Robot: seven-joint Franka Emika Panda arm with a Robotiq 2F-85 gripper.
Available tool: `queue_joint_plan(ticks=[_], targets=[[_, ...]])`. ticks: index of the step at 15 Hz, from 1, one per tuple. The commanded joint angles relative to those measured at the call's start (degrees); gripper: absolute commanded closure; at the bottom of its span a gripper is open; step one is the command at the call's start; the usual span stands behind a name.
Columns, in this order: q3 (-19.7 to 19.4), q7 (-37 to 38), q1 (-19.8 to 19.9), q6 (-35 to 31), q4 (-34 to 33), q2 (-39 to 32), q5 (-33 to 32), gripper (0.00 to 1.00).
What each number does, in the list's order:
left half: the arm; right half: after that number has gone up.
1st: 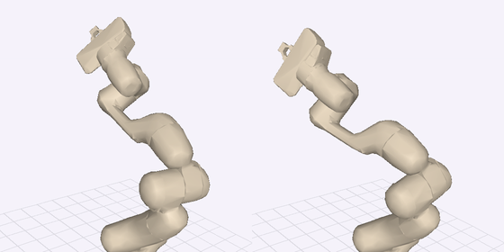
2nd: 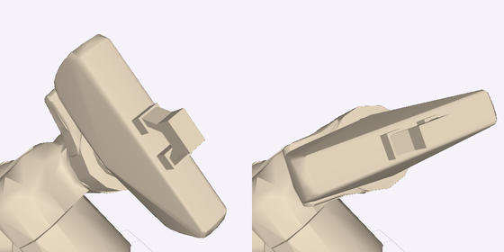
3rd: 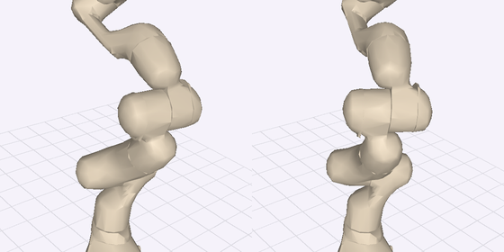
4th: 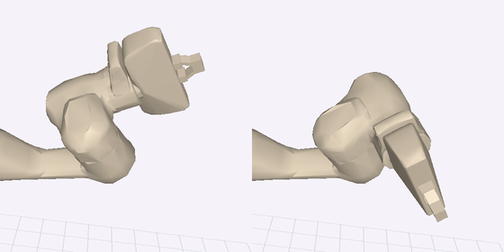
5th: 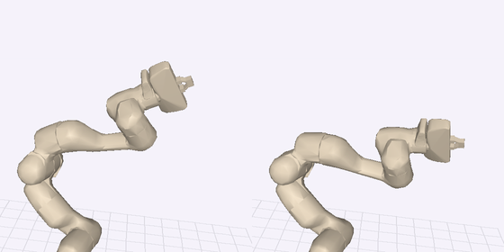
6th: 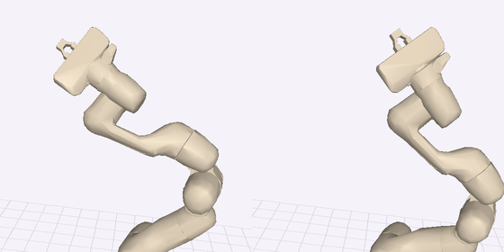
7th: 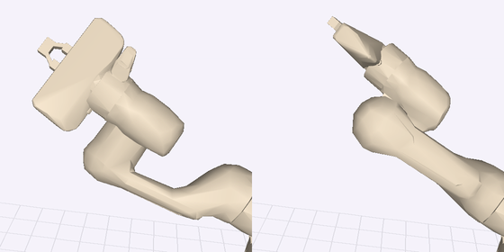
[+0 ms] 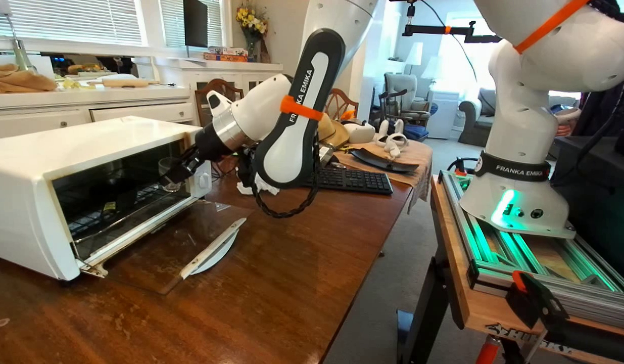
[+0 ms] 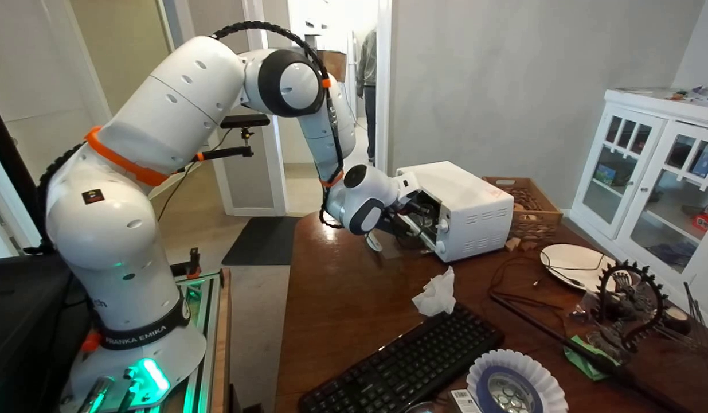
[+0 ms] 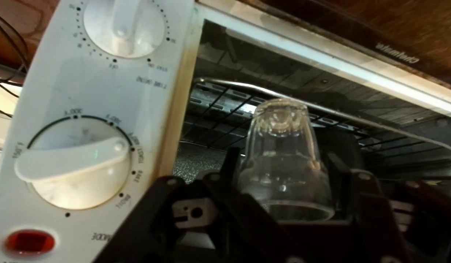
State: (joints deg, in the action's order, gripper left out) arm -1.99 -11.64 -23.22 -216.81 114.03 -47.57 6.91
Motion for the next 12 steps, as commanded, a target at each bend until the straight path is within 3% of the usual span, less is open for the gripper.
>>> queue_joint_plan(ticks=[1, 12], targets=[[0.8, 0.5, 0.5, -1.5, -3.1, -2.6, 0.1, 0.70], [1.3, 0.6, 0.7, -1.0, -11.2, -7.9, -0.5, 0.70]])
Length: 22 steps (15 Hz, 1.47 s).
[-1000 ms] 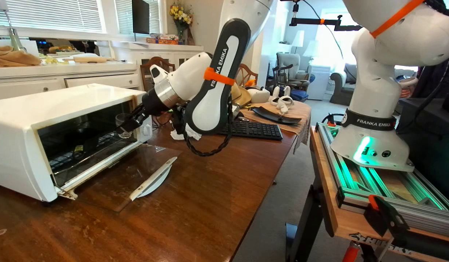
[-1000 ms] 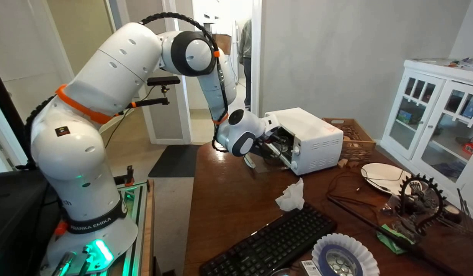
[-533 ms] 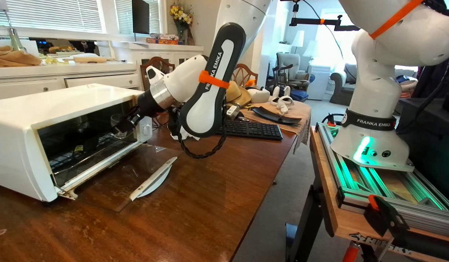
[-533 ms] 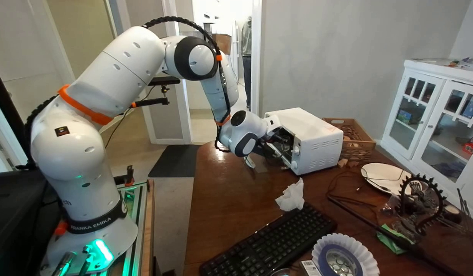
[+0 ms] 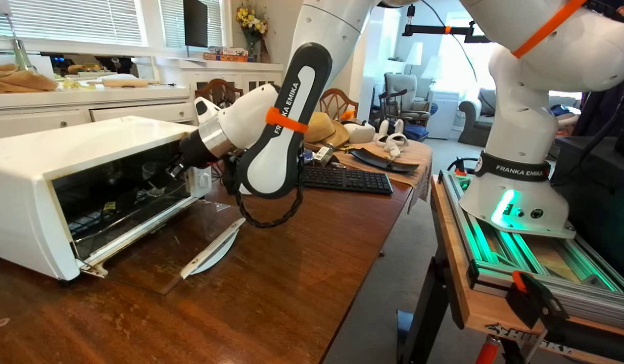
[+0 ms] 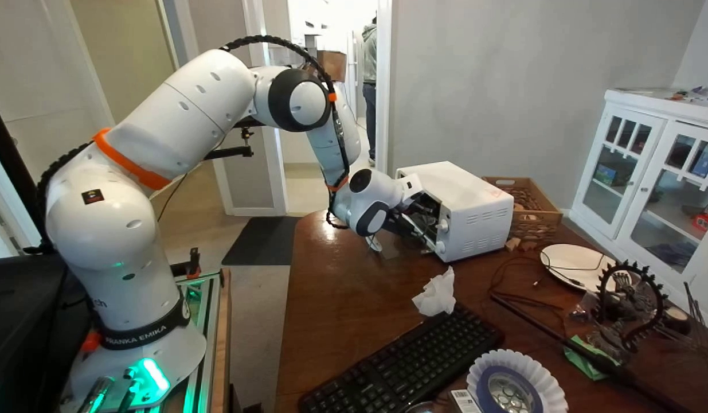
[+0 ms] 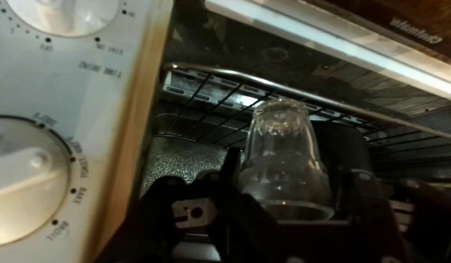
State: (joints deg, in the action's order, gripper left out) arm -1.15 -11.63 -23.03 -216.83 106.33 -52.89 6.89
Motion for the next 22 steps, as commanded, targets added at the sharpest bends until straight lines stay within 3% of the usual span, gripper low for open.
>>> queue_joint_plan(ticks=[1, 12, 13, 15, 16, 20, 22], targets=[[0.5, 0.6, 0.5, -0.8, -4.3, -3.1, -0.5, 0.70], [0.6, 0.8, 0.1, 0.9, -10.8, -7.2, 0.2, 0.70], [0.6, 0.8, 0.1, 1.0, -11.2, -7.3, 0.3, 0.63], [0.5, 0.8, 0.1, 1.1, -11.6, -7.6, 0.4, 0.69], [0.5, 0.8, 0.1, 1.1, -11.8, -7.7, 0.4, 0.68], [0.5, 1.0, 0.1, 1.1, -12.4, -8.0, 0.5, 0.15], [0.5, 1.0, 0.2, 1.2, -12.4, -8.0, 0.4, 0.08]])
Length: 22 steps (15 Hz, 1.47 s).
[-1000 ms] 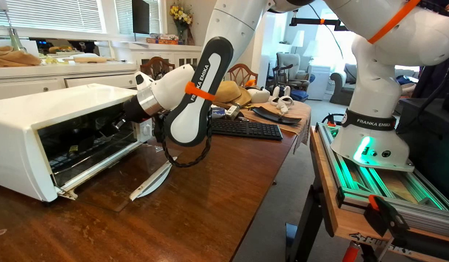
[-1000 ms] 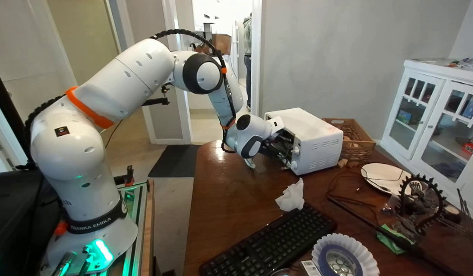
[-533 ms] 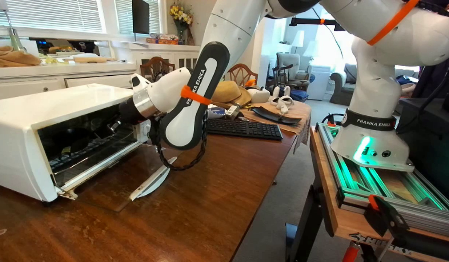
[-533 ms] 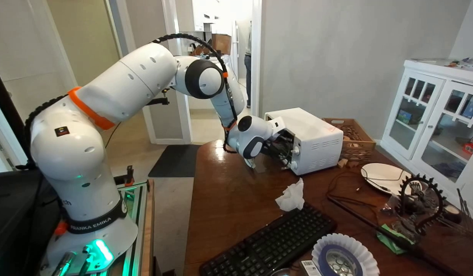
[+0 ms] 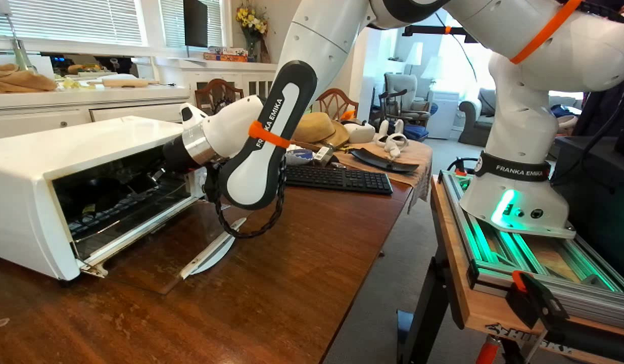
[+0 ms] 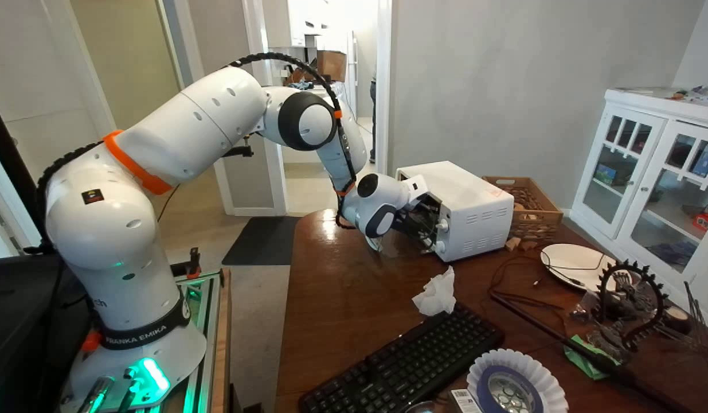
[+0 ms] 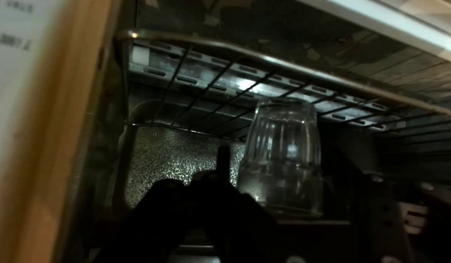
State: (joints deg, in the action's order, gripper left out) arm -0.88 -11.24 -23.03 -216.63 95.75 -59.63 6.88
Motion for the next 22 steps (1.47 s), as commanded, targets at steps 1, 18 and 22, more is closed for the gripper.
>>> queue_joint_plan(ticks=[1, 18, 22], targets=[[0.3, 0.7, 0.1, 1.0, -1.7, -1.2, 0.4, 0.00], [-0.9, -1.0, -3.5, -5.4, 8.5, 3.3, 6.4, 0.00], [0.7, -1.1, -4.4, -9.0, 15.7, 6.5, 10.1, 0.00]])
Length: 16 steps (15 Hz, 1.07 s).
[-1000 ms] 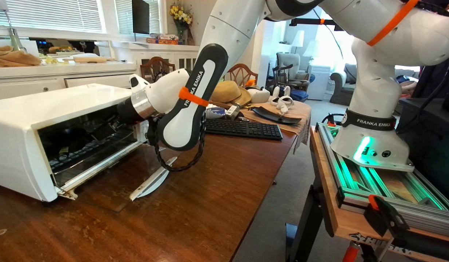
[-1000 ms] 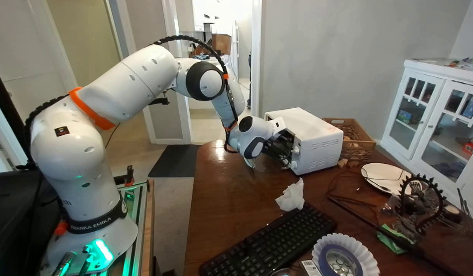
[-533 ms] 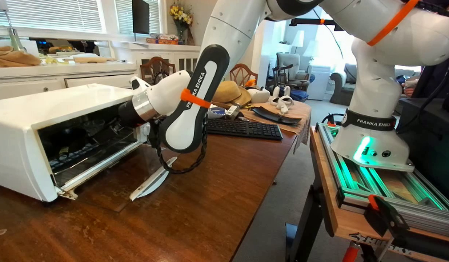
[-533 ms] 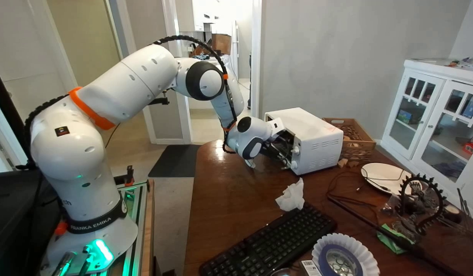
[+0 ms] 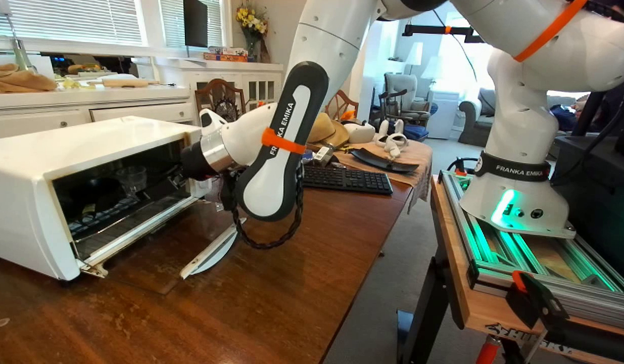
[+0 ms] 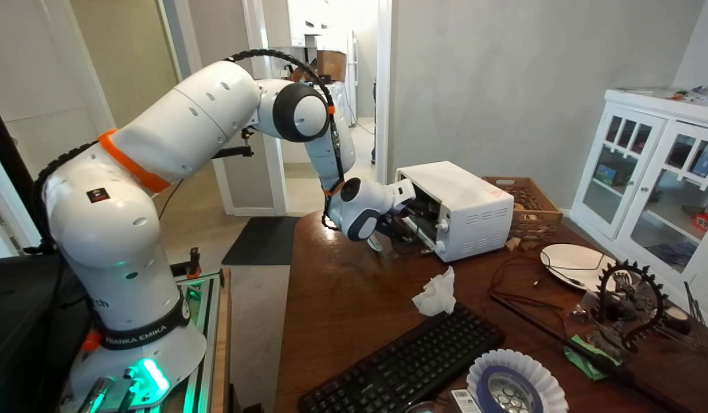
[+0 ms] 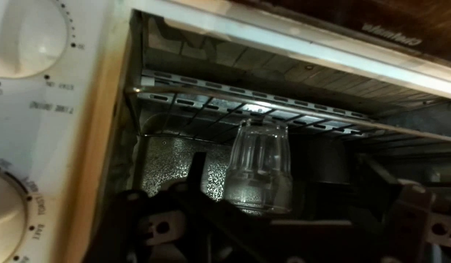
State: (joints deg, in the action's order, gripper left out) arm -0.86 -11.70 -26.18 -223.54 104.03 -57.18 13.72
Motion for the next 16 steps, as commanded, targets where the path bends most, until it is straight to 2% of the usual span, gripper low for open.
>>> queue_joint_plan(ticks=[1, 4, 8, 10, 13, 16], targets=[[1.0, -0.7, -1.5, -2.5, 9.9, 5.5, 4.0, 0.00], [3.0, 0.6, -0.9, -2.4, 17.2, 10.2, 4.6, 0.00], [7.4, 6.5, 4.0, 3.4, 27.9, 19.7, 1.2, 0.00], [7.5, 7.1, 4.6, 8.1, 32.5, 24.1, 2.7, 0.00], [7.0, 7.5, 6.4, 17.8, 38.3, 30.9, 0.9, 0.00], [6.7, 7.4, 8.4, 29.5, 41.3, 36.3, -2.5, 0.00]])
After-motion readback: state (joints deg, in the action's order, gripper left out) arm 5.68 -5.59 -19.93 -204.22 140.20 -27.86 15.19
